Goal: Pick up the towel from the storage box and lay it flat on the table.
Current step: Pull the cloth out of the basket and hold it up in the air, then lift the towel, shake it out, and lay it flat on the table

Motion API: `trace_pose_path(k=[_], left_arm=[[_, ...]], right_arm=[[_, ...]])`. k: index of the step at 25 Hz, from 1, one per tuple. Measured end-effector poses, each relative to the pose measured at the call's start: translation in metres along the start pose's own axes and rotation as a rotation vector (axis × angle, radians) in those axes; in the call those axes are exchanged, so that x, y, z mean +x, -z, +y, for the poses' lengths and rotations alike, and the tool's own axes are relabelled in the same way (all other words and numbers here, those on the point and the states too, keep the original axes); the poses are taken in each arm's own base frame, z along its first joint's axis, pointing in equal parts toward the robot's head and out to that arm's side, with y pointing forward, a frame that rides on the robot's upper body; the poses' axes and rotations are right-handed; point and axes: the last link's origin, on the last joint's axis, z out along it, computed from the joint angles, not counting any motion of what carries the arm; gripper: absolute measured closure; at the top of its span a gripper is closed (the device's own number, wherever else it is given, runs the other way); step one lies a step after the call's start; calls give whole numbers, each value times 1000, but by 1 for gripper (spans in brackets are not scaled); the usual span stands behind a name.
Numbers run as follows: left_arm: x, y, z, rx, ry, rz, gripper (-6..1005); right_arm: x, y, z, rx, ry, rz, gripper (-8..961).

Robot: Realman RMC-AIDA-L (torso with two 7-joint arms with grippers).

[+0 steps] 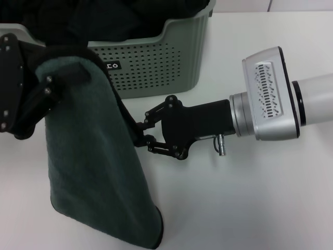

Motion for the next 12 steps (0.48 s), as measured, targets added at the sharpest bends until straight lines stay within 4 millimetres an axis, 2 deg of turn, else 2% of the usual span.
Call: trace_pose_path(k=[6, 12], left_arm=[[0, 1, 0, 5, 0, -1, 996], [-3, 11, 4, 65, 27, 6, 996]], right_arm=[[2, 3, 4, 14, 5, -13, 764], [6, 18, 18, 129, 21, -89, 854]])
